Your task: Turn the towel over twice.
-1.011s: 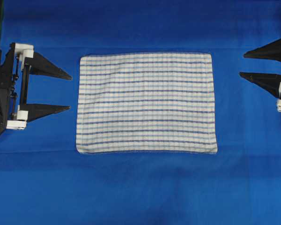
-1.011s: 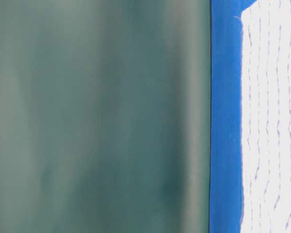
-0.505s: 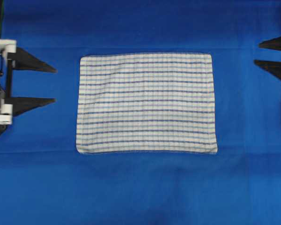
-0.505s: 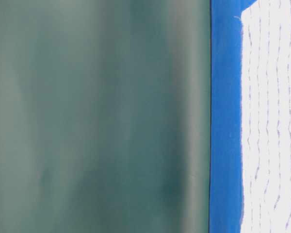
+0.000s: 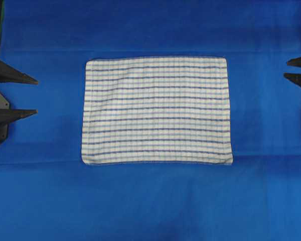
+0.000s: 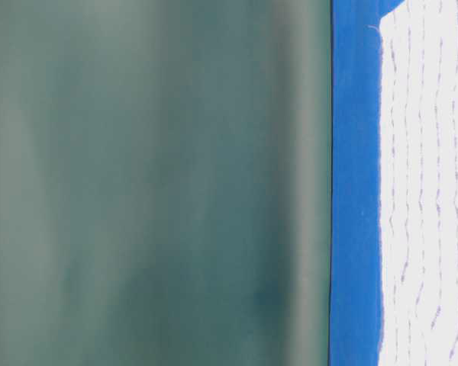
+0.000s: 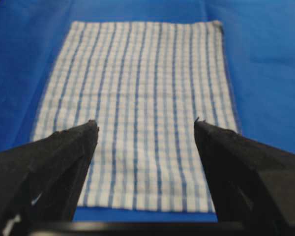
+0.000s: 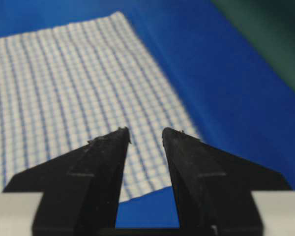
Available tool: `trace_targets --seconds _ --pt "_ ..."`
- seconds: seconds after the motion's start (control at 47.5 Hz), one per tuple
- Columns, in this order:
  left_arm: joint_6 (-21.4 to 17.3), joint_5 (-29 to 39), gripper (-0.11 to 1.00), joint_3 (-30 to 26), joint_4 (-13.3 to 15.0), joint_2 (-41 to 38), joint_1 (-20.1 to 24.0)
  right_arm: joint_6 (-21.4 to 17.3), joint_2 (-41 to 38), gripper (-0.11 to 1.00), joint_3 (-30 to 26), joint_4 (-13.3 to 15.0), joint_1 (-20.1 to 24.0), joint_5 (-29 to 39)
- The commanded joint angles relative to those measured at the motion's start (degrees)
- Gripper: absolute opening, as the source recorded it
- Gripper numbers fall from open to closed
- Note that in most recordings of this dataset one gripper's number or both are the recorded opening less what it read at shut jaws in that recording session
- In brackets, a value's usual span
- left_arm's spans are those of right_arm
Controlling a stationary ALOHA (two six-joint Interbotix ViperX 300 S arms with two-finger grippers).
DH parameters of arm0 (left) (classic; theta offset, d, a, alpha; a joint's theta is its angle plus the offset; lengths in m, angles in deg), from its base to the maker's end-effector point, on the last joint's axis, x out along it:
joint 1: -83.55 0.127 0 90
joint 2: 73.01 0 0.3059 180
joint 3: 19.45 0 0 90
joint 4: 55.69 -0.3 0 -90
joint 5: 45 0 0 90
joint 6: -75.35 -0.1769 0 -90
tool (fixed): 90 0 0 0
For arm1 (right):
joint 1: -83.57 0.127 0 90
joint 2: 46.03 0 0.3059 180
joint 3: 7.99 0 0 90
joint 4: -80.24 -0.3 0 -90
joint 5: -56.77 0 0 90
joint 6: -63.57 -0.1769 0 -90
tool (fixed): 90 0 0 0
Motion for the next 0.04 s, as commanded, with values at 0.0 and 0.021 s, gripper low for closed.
trace_targets --seconds 0.0,0.021 --pt "0.0 -0.18 0.74 0.26 0.26 -0.35 0.09 -0.79 0.0 0.43 -0.09 0.09 -0.09 -1.67" --pt "0.0 -0.26 0.74 0.53 0.26 -0.26 0.09 -0.88 0.09 0.42 0.0 0.18 0.0 -1.76"
